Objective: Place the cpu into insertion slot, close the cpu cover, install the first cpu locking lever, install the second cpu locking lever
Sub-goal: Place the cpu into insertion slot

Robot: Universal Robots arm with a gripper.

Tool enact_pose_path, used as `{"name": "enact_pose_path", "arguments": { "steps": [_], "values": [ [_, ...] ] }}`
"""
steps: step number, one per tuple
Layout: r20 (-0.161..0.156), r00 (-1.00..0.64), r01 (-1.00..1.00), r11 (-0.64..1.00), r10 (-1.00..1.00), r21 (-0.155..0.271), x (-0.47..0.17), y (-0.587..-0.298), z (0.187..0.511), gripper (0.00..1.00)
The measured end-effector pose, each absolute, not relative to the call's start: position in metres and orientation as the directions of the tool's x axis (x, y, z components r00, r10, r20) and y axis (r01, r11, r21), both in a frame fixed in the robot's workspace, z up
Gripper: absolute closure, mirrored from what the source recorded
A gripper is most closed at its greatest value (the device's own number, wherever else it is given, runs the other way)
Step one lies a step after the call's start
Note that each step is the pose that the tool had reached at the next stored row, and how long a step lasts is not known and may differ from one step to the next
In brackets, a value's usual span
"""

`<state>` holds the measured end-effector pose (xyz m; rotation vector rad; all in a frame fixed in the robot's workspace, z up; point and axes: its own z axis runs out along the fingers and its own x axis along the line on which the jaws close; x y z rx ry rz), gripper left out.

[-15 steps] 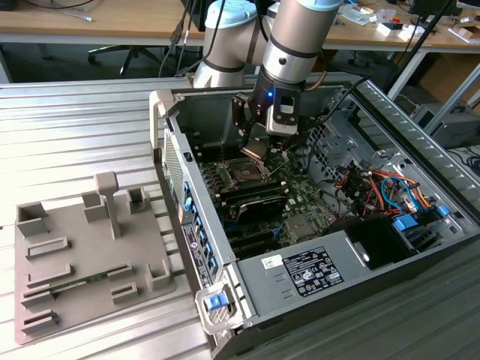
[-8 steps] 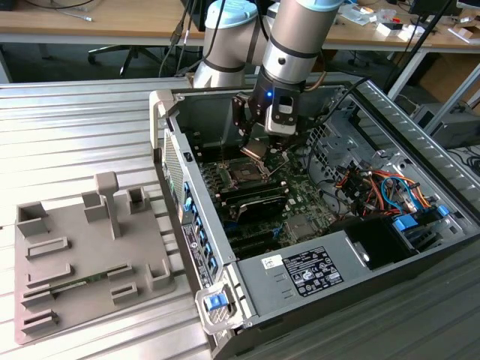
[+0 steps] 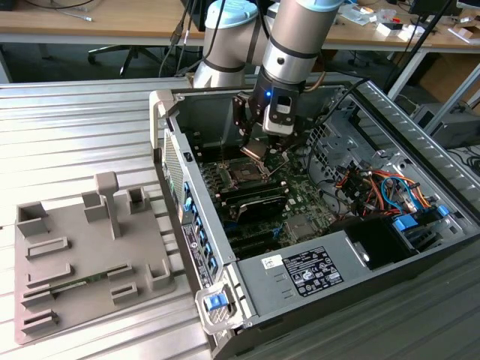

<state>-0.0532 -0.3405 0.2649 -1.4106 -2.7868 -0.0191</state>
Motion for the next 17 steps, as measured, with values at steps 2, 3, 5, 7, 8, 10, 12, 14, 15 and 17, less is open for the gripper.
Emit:
{"name": "enact_pose_path", "arguments": {
  "steps": [2,3,5,7,8,10,12,14,15,17],
  "values": [
    [0.022,-0.585,0.811,0.585,0.811,0.003,-0.0532,-0.3405,0.2648,0.45],
    [0.022,-0.581,0.814,0.581,0.814,0.003,-0.0532,-0.3405,0.2648,0.45],
    [0.022,-0.574,0.819,0.574,0.818,0.003,-0.0532,-0.3405,0.2647,0.45],
    [0.022,-0.566,0.824,0.567,0.824,0.003,-0.0532,-0.3405,0.2646,0.45],
    [0.022,-0.563,0.826,0.563,0.826,0.003,-0.0532,-0.3405,0.2646,0.45],
    [0.022,-0.554,0.833,0.554,0.832,0.003,-0.0532,-0.3405,0.2644,0.45],
    [0.022,-0.542,0.841,0.542,0.84,0.003,-0.0532,-0.3405,0.2643,0.45],
    [0.022,-0.53,0.848,0.53,0.848,0.003,-0.0532,-0.3405,0.2641,0.45],
    [0.022,-0.526,0.85,0.526,0.85,0.003,-0.0532,-0.3405,0.2641,0.45],
    [0.022,-0.518,0.855,0.518,0.855,0.003,-0.0532,-0.3405,0.264,0.45]
  ]
}}
